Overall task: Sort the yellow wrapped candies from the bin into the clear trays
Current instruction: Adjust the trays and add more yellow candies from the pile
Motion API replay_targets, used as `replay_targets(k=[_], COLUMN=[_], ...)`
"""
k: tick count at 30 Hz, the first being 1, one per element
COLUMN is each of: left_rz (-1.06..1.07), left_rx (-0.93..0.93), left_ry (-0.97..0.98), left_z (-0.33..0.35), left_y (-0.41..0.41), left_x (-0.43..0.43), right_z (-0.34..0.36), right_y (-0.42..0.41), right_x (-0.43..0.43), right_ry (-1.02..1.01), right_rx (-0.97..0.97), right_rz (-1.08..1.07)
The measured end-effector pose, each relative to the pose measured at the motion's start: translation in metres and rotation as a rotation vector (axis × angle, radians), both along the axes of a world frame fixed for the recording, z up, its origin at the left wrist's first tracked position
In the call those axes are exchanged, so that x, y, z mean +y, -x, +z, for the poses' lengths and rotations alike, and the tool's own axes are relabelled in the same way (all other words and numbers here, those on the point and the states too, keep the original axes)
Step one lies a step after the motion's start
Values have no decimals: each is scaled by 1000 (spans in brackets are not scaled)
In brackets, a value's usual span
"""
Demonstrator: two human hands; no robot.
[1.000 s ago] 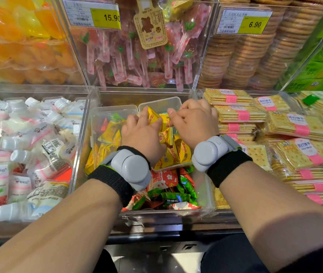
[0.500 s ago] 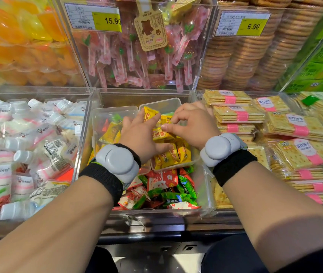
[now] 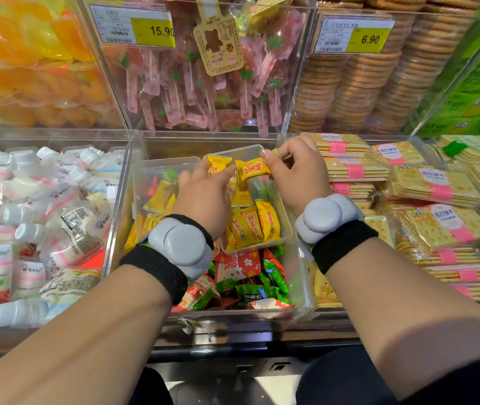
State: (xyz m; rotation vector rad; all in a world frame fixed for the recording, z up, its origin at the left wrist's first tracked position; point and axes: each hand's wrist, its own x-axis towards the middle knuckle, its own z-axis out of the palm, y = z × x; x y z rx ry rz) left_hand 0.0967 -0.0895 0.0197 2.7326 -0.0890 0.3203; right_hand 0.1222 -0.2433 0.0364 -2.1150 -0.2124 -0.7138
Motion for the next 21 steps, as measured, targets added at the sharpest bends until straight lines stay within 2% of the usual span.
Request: replay_targets(k=[7, 12, 21], left_rz=[42, -54, -49], left_rx=[-38, -139, -130], left_ry=[-106, -269, -280], left_z=[-6, -7, -7], left_y=[-4, -10, -8], left_x=[-9, -7, -9], right_z=[-4, -5, -5], right_y=[-3, -6, -5], right_x=[-1, -2, -2], right_ry=[12, 10, -56], right_rx=[-16, -30, -15], right_rz=[7, 5, 36])
